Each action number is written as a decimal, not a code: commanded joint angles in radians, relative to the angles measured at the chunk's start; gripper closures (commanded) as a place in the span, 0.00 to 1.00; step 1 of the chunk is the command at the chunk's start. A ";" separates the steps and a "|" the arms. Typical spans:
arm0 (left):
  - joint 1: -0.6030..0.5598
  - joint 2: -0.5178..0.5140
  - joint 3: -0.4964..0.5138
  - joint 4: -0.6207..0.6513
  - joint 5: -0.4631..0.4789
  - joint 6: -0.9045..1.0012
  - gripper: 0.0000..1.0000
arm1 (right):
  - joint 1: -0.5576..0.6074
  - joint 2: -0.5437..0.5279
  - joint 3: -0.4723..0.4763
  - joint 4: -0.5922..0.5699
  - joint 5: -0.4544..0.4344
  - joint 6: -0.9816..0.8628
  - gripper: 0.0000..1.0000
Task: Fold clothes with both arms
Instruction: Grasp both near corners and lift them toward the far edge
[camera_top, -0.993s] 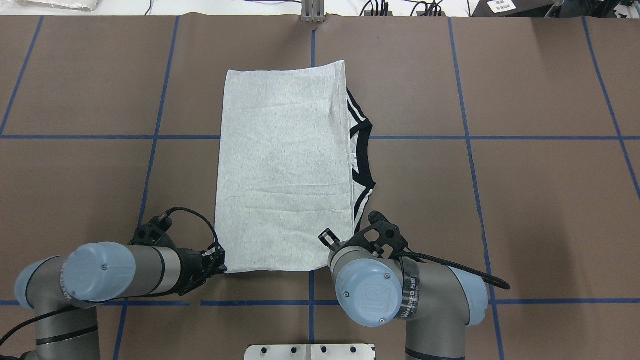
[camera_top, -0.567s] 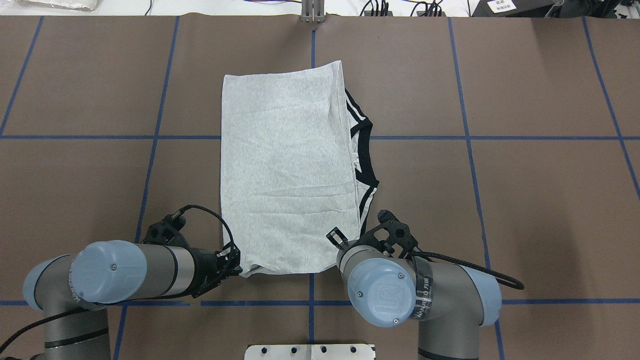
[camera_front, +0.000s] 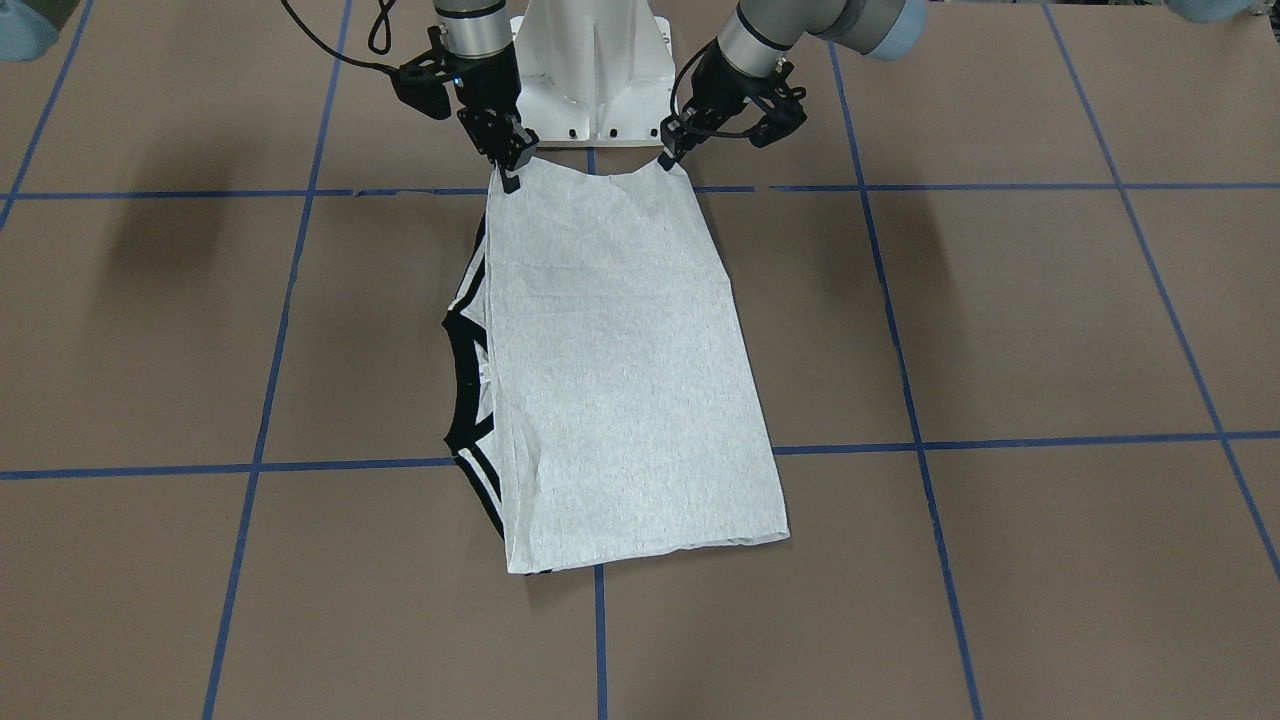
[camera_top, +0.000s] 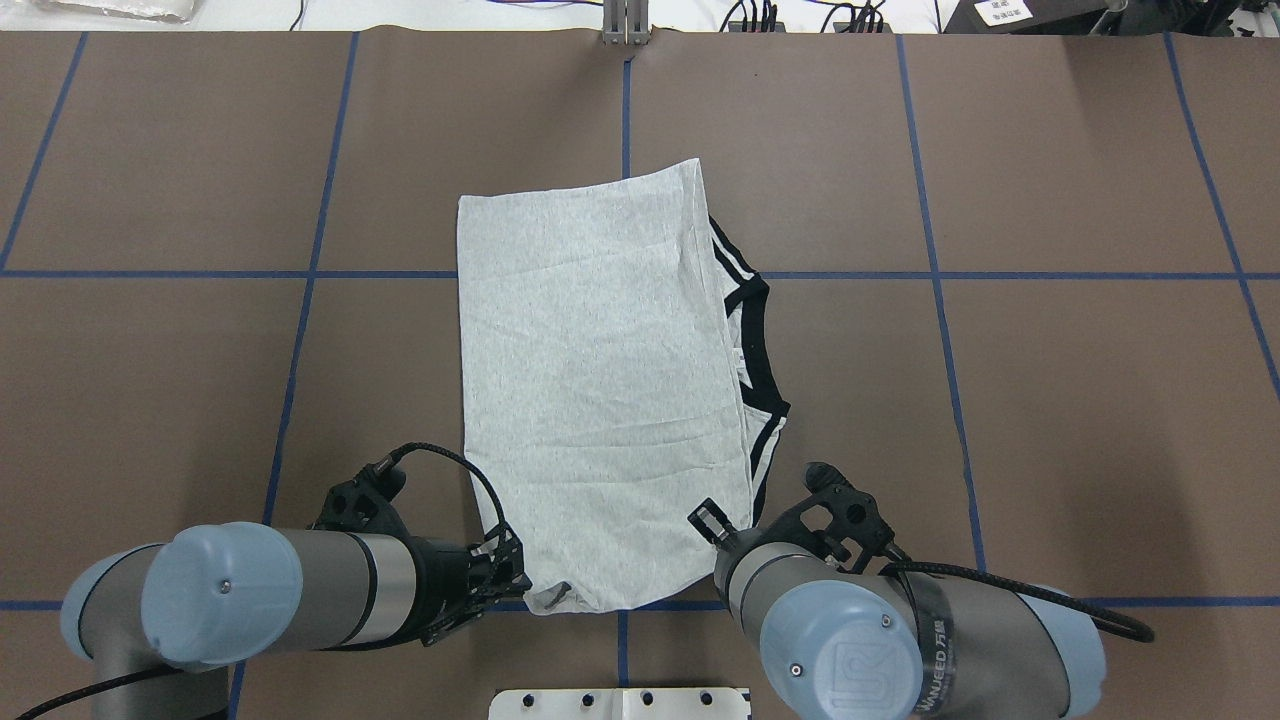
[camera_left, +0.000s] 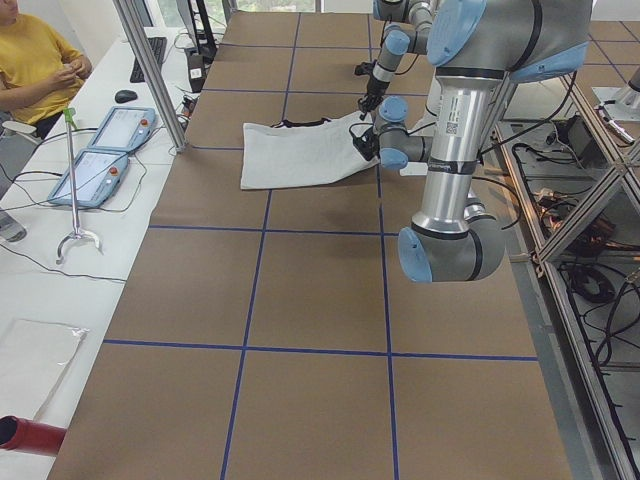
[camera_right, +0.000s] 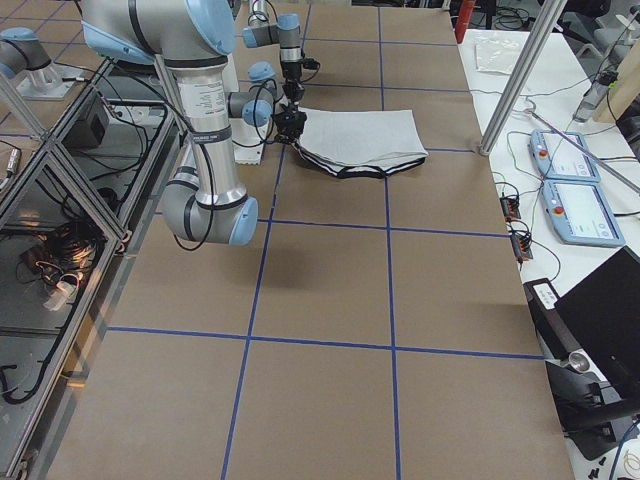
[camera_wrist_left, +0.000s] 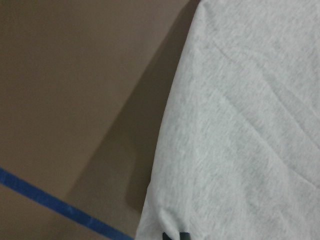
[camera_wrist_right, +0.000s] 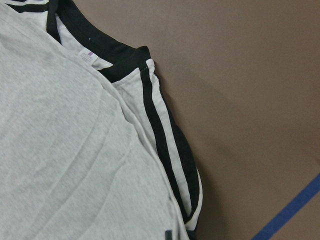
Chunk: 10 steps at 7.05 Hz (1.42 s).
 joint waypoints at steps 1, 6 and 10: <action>0.017 0.010 -0.108 0.047 0.001 -0.036 1.00 | -0.010 -0.024 0.108 -0.053 0.004 0.010 1.00; -0.306 -0.082 0.022 0.124 -0.013 0.260 1.00 | 0.401 0.205 -0.182 -0.050 0.297 -0.270 1.00; -0.441 -0.217 0.254 0.098 -0.014 0.386 1.00 | 0.559 0.441 -0.625 0.161 0.430 -0.376 1.00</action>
